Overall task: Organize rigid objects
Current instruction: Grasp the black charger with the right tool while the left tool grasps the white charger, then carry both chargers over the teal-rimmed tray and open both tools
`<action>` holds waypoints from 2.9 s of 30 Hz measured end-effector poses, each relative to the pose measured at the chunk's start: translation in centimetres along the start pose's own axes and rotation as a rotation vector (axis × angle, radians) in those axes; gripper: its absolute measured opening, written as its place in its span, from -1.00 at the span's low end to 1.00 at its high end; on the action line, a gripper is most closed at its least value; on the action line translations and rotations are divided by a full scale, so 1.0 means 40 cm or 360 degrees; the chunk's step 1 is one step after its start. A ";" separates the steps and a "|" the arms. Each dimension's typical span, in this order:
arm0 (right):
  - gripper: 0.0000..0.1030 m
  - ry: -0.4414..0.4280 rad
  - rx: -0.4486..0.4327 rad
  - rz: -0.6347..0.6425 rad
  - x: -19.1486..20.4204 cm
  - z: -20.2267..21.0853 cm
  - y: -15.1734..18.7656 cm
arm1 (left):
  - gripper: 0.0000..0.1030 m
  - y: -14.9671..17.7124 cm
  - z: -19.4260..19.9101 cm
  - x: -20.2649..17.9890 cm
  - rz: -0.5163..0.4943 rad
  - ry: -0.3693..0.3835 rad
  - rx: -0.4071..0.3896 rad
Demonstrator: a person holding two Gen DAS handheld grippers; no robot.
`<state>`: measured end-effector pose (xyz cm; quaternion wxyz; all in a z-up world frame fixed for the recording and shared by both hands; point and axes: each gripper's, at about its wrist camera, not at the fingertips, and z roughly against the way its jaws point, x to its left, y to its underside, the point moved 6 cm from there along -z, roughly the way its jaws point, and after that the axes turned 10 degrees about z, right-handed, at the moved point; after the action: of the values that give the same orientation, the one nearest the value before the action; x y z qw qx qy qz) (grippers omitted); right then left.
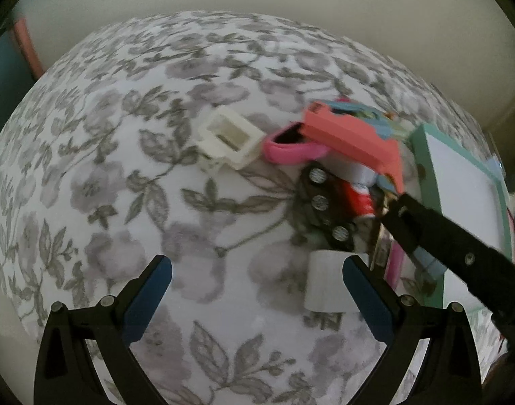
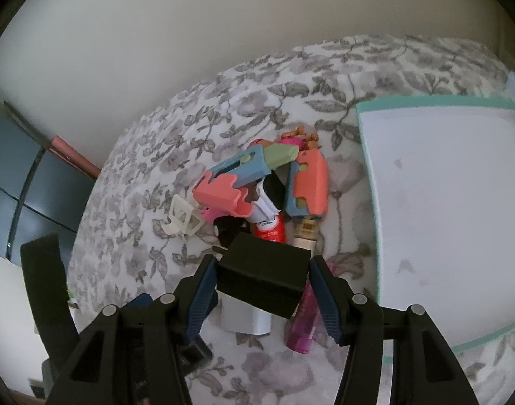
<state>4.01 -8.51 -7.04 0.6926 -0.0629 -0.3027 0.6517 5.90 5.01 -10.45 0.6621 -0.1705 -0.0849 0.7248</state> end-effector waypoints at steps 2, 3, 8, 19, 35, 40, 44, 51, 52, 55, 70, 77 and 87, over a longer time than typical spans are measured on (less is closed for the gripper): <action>0.15 0.0014 -0.0008 0.0002 -0.006 0.009 0.000 | 0.96 0.010 -0.004 -0.022 -0.0062 -0.0003 0.0010; 0.15 0.0023 -0.0015 0.0001 -0.010 0.015 0.000 | 0.96 0.014 -0.007 -0.030 -0.0087 -0.0011 0.0014; 0.15 0.0028 -0.0038 -0.0013 -0.025 0.037 -0.004 | 0.85 0.037 -0.022 -0.069 -0.0212 -0.0017 0.0047; 0.15 0.0038 -0.0043 -0.0105 -0.068 0.048 -0.001 | 0.25 0.051 -0.030 -0.116 -0.0322 0.0028 0.0042; 0.15 0.0055 -0.0030 -0.0127 -0.086 0.046 0.006 | -0.14 0.069 -0.036 -0.109 -0.0359 0.0035 0.0077; 0.15 0.0029 -0.0067 -0.0136 -0.086 0.060 -0.003 | -0.15 0.032 0.005 -0.104 -0.0312 0.0058 0.0035; 0.15 0.0034 -0.0150 -0.0150 -0.093 0.091 -0.021 | -0.15 -0.028 0.053 -0.128 -0.0318 0.0027 -0.0030; 0.15 0.0079 -0.0313 -0.0307 -0.160 0.149 -0.066 | -0.15 -0.108 0.103 -0.259 -0.0308 0.0092 -0.0105; 0.15 0.0098 -0.0327 -0.0323 -0.173 0.156 -0.070 | -0.14 -0.120 0.105 -0.284 -0.0295 0.0118 -0.0104; 0.15 0.0192 -0.0366 -0.0381 -0.230 0.177 -0.083 | -0.15 -0.131 0.104 -0.347 -0.0282 0.0160 -0.0115; 0.15 0.0726 -0.0432 -0.0584 -0.547 0.265 -0.098 | -0.15 -0.130 -0.004 -0.577 -0.0376 0.0241 -0.0067; 0.15 0.0838 -0.0390 -0.0562 -0.605 0.252 -0.089 | -0.14 -0.120 -0.045 -0.643 -0.0412 0.0256 -0.0039; 0.15 0.0903 -0.0303 -0.0551 -0.624 0.211 -0.064 | -0.14 -0.085 -0.098 -0.640 -0.0434 0.0238 0.0003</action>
<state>2.80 -34.97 -7.39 0.8405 -0.2537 -0.1636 0.4499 12.14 -20.35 -9.46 0.7590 -0.2102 -0.0570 0.6136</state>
